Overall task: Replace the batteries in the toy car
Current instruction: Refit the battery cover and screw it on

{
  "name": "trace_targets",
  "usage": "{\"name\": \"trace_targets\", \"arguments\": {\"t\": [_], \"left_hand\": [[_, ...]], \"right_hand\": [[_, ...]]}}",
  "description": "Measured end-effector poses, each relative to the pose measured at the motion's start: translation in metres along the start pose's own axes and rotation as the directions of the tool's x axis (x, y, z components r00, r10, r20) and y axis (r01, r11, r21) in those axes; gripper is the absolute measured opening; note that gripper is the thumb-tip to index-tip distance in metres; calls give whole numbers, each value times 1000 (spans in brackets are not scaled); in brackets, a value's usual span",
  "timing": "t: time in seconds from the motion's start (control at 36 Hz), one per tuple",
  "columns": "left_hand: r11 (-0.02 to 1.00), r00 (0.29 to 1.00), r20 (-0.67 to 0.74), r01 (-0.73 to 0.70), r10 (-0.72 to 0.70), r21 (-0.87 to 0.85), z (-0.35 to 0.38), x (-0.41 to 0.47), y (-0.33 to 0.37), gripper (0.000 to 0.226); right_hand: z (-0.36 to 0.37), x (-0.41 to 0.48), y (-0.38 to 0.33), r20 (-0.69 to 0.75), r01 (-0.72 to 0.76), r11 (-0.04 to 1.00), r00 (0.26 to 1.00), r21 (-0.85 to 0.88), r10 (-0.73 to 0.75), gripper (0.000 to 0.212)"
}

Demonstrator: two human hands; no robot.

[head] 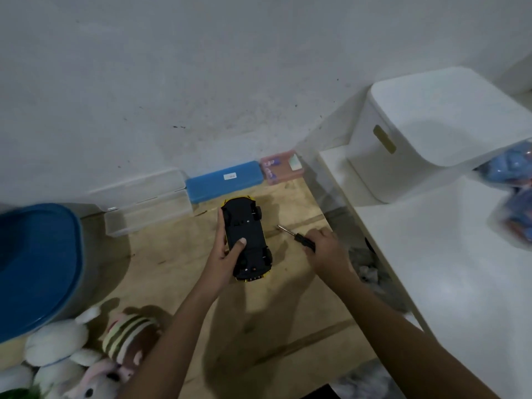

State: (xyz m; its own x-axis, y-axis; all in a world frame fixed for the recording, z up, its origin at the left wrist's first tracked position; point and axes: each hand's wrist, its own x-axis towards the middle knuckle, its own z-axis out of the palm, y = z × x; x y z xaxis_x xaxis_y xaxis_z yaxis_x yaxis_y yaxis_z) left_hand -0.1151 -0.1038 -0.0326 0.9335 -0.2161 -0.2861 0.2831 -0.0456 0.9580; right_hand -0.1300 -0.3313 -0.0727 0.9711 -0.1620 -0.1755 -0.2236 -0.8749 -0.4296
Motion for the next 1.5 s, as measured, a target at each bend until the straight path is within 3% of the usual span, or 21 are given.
{"name": "trace_targets", "arguments": {"t": [0.06, 0.11, 0.22, 0.36, 0.5, 0.56, 0.69, 0.89, 1.5], "left_hand": [[1000, 1000, -29, 0, 0, -5, -5, 0, 3, 75], [1000, 998, -68, -5, 4, -17, -11, -2, 9, 74], [998, 988, -149, -52, 48, -25, -25, -6, 26, 74], [990, 967, -223, -139, 127, -38, -42, -13, 58, 75], [970, 928, -293, -244, 231, -9, -54, -21, 97, 73], [958, 904, -319, -282, 283, 50, -59, -22, 108, 73], [915, 847, -347, -365, 404, 174, -64, -27, 127, 75], [888, 808, -370, -400, 459, 228, -67, -38, 133, 75], [898, 829, -344, -407, 440, 168, -69, -51, 136, 74]], "right_hand": [[4, 7, -1, 15, -3, 999, 1000, 43, 2, 14], [-1, 13, -11, 50, -60, 972, 997, 229, 50, 11], [-34, 20, -48, 59, -126, 743, 992, 658, 116, 13], [-91, 31, -115, -151, 108, 450, 987, 887, 61, 15], [-139, 19, -180, -275, 318, 373, 947, 871, -166, 15], [-144, 15, -198, -350, 399, 334, 915, 854, -198, 3], [-142, 3, -225, -480, 531, 294, 846, 795, -232, 9], [-135, -10, -241, -491, 552, 261, 830, 792, -266, 2], [-126, -27, -249, -518, 569, 259, 821, 781, -241, 8]]}}
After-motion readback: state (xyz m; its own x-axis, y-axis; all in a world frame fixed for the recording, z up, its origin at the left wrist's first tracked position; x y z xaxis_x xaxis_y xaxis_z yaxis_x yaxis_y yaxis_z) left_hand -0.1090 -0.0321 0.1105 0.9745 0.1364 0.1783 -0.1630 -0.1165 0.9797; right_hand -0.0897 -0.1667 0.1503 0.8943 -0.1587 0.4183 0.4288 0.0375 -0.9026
